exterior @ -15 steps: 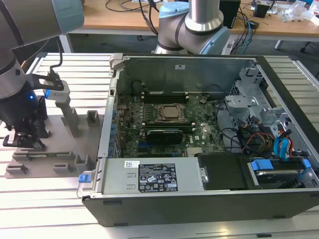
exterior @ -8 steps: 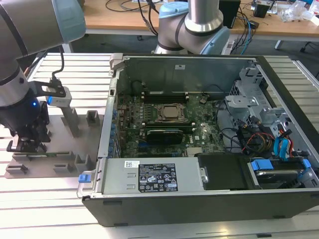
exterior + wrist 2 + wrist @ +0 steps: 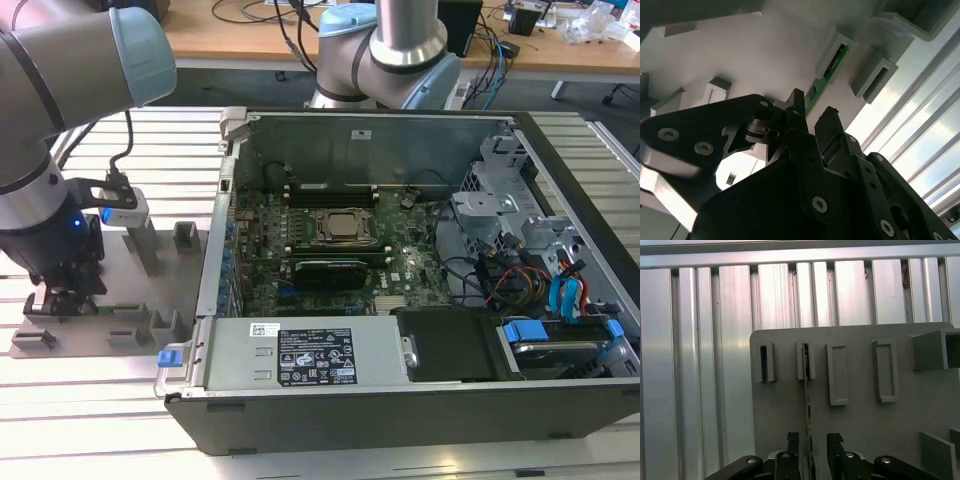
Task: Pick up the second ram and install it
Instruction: 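Pick up the second ram and move it above second insertion slot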
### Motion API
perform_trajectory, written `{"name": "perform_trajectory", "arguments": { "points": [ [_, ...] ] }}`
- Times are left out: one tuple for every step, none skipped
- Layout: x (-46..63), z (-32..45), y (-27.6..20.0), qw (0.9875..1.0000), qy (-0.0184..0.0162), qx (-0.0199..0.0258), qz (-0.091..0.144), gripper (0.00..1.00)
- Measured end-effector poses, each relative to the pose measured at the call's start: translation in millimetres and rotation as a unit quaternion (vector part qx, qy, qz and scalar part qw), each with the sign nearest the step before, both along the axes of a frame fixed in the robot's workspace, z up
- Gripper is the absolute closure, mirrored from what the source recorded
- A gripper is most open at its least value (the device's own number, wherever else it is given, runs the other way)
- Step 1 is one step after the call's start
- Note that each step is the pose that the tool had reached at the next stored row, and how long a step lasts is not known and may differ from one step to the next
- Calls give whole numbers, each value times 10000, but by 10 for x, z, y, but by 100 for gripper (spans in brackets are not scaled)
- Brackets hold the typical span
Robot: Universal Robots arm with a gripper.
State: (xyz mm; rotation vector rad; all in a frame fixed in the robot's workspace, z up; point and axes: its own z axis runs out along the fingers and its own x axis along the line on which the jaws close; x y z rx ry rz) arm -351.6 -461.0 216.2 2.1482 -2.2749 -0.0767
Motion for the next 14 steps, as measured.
{"name": "perform_trajectory", "arguments": {
  "points": [
    [1, -16, -7, 10000, -2, 1, 0, 64],
    [-1, -32, -10, 10000, -1, 1, 2, 64],
    [-3, -60, -11, 10000, -1, 1, 44, 64],
    [-15, -90, -11, 10000, -1, 1, 83, 64],
    [-45, -107, -11, 9999, -1, 9, 106, 64],
    [-66, -115, -11, 9999, -1, 19, 149, 64],
    [-82, -123, -11, 9998, -1, 29, 205, 64],
    [-95, -128, -11, 9997, -1, 35, 243, 64],
    [-112, -133, -10, 9996, -1, 45, 285, 64],
    [-114, -134, -11, 9996, -1, 46, 293, 64],
    [-114, -133, -11, 9996, -1, 46, 294, 64],
    [-117, -133, -10, 9996, -37, 45, 294, 64],
    [-120, -135, -10, 9994, -197, 40, 295, 64],
    [-120, -135, -11, 9993, -244, 39, 296, 64]
  ]
}}
